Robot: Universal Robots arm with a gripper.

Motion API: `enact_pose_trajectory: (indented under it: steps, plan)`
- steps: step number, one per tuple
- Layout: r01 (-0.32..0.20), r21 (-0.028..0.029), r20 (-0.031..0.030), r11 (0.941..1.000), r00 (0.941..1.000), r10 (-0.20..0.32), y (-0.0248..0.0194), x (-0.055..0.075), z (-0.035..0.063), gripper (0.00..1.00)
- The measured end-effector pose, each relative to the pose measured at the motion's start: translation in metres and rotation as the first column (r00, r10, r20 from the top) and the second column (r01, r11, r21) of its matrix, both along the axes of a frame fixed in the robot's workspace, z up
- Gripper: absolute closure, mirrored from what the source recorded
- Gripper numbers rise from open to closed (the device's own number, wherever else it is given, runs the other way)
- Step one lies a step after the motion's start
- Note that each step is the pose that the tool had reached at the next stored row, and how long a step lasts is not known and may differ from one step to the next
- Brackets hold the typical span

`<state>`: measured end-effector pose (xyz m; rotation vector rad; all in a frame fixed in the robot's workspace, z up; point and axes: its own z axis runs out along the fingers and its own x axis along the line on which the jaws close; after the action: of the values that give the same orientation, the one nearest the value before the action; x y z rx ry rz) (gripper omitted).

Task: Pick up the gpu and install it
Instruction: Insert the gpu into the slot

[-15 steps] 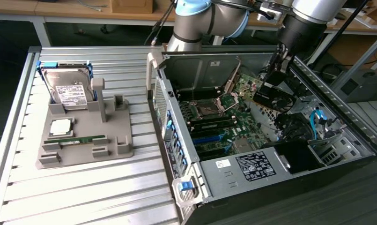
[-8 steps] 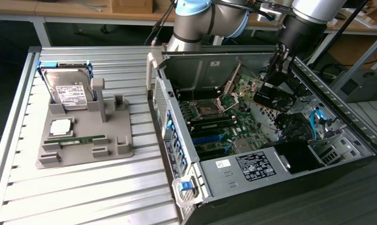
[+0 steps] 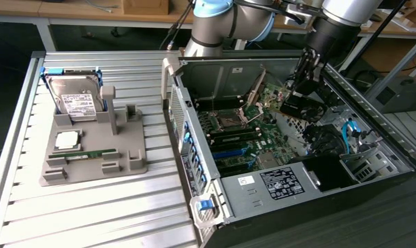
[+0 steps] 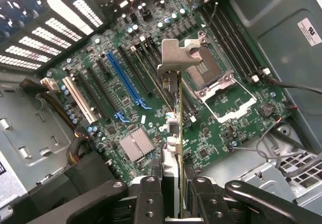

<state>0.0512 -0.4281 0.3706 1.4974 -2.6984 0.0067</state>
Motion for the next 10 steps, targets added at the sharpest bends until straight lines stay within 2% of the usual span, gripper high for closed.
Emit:
enact_pose_trajectory:
  steps: [10]
  plan:
    - [-0.061,0.0,0.0,0.9982,0.9982,0.061,0.0,0.0,0.0,0.73]
